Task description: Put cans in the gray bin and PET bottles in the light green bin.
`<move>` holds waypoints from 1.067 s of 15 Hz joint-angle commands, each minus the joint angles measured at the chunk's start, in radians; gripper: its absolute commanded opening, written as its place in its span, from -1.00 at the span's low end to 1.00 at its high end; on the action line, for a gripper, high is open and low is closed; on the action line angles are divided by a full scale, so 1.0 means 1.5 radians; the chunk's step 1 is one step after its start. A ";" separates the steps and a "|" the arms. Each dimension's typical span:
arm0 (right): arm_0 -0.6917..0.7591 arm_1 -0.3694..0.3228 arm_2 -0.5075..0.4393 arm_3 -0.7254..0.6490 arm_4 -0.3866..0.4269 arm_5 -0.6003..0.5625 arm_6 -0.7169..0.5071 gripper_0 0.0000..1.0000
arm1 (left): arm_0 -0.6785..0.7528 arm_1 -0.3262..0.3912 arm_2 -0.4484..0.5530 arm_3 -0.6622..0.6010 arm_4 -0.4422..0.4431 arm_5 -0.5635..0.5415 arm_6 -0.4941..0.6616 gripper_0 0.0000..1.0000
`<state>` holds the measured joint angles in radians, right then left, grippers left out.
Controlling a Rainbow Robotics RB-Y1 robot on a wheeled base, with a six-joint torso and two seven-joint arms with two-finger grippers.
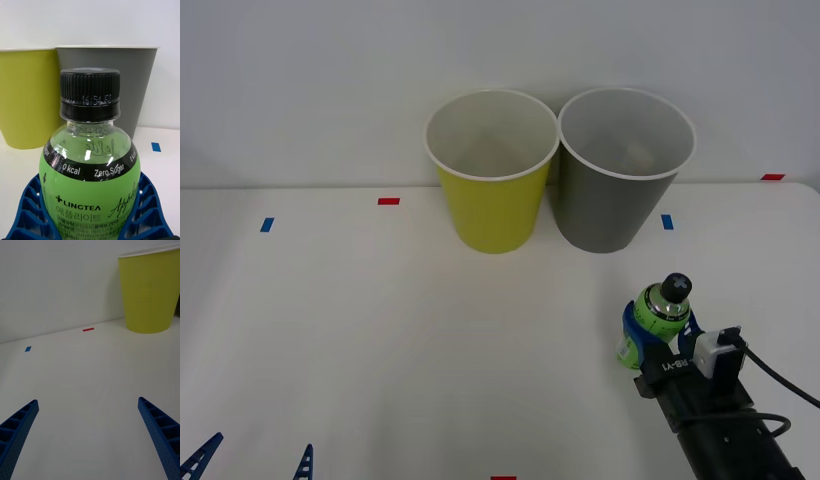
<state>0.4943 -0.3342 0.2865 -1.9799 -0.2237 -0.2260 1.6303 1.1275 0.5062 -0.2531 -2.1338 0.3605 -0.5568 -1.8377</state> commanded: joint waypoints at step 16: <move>-0.231 0.006 -0.021 -0.379 0.154 0.652 -0.328 -0.87 | 0.000 0.000 0.000 0.000 0.000 0.000 0.000 0.81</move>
<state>0.2052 -0.3299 0.2344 -2.5059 -0.0467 0.6398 1.1958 1.1275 0.5062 -0.2531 -2.1338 0.3605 -0.5568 -1.8377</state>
